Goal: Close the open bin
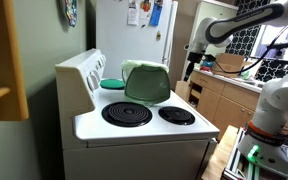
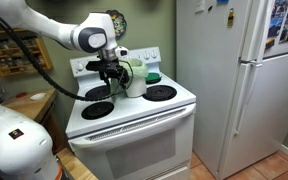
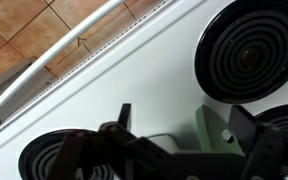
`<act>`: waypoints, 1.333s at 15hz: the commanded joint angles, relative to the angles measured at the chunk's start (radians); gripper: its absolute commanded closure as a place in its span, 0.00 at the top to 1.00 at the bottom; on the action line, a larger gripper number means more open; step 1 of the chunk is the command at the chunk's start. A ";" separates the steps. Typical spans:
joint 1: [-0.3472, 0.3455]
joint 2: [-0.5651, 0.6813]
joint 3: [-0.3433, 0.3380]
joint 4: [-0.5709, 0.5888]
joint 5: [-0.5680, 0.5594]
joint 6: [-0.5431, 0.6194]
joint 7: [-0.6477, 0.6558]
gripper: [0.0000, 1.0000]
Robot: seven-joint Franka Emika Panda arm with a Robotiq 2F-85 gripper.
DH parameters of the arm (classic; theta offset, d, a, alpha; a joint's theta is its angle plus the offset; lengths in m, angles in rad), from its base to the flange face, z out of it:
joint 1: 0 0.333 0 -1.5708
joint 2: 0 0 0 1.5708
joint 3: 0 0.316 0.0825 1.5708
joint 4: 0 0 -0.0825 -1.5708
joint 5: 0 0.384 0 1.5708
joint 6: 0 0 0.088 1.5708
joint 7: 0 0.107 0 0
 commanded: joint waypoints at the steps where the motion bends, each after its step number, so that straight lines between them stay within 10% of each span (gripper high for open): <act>1: 0.020 0.006 -0.005 -0.004 -0.002 0.020 -0.008 1.00; 9: 0.125 -0.014 -0.001 -0.087 0.073 0.235 -0.027 1.00; 15: 0.182 -0.023 -0.055 -0.167 0.149 0.404 -0.062 0.56; 16: 0.208 -0.011 -0.064 -0.170 0.168 0.428 -0.081 0.85; 20: 0.378 0.043 -0.127 -0.121 0.295 0.440 -0.244 0.96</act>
